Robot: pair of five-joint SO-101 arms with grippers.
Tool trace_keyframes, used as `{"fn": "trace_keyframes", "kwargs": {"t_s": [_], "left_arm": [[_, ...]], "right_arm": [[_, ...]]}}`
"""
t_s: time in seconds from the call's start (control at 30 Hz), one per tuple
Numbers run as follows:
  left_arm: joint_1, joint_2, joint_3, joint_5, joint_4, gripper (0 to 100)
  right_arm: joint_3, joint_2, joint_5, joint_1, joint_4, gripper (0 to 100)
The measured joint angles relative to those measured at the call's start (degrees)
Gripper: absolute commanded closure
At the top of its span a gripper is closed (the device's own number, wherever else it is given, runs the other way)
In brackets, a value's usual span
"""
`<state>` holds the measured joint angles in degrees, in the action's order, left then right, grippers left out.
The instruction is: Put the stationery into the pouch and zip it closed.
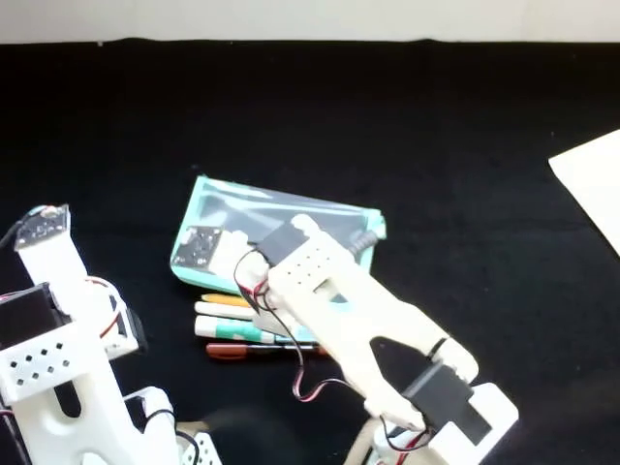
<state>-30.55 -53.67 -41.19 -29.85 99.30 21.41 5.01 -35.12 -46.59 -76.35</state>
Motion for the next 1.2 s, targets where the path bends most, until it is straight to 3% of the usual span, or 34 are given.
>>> {"fn": "trace_keyframes", "kwargs": {"t_s": [0.3, 0.6, 0.83, 1.0, 1.2], "left_arm": [[0.0, 0.4, -0.4, 0.0, 0.1, 82], [0.0, 0.4, -0.4, 0.0, 0.1, 82], [0.0, 0.4, -0.4, 0.0, 0.1, 82], [0.0, 0.4, -0.4, 0.3, 0.1, 82], [0.0, 0.4, -0.4, 1.8, 0.1, 82]], "right_arm": [[7.6, 2.9, -13.2, 4.0, 3.9, 59.2], [16.7, 3.2, -17.4, 7.1, 11.5, 60.9], [17.4, 3.3, -17.4, 7.4, 17.8, 77.9], [17.4, 3.4, -17.3, 7.5, 21.8, 99.8], [17.3, 3.6, -13.3, 7.7, 21.8, 99.1]]}}
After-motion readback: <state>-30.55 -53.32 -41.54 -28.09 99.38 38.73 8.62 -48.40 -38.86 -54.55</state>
